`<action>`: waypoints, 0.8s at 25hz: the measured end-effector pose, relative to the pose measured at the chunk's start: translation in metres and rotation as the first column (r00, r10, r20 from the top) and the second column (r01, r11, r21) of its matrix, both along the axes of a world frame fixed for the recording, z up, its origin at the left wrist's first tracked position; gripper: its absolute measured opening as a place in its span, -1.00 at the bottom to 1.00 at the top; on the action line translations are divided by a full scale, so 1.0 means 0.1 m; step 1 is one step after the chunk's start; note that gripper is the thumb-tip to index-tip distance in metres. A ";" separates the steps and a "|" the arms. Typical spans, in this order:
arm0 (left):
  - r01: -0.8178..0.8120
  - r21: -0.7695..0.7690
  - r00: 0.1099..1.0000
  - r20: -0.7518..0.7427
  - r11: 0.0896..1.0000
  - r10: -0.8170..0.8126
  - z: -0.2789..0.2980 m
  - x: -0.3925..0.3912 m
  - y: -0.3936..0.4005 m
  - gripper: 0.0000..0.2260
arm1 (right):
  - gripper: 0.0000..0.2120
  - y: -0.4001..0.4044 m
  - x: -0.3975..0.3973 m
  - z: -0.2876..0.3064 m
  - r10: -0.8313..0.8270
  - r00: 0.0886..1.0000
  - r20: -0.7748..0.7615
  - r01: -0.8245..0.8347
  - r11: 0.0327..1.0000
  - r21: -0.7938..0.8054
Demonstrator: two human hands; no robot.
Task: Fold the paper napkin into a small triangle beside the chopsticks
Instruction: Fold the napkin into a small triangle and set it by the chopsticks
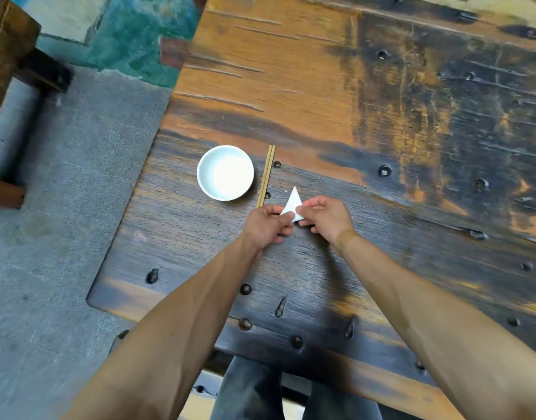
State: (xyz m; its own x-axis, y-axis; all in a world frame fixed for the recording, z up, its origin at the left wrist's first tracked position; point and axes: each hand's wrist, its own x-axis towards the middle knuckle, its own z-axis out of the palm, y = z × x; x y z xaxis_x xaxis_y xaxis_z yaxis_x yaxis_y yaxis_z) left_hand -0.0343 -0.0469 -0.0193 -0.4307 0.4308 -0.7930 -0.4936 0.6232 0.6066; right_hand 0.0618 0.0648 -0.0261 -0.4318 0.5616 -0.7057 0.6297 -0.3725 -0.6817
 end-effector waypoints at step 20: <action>-0.085 -0.282 0.989 -0.140 0.956 0.046 -0.22 -0.06 0.08 -0.79 | -0.71 0.06 -0.24 -0.08 0.414 0.833 0.367 -0.553 0.651 0.520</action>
State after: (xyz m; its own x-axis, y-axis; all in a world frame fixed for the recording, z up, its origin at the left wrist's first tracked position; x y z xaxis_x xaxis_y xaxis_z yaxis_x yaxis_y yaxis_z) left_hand -0.0400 -0.0387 -0.0418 -0.5579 0.1610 -0.8141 -0.4681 0.7490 0.4689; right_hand 0.0377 0.0705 -0.0337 -0.6539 0.6356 -0.4104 0.7462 0.4521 -0.4888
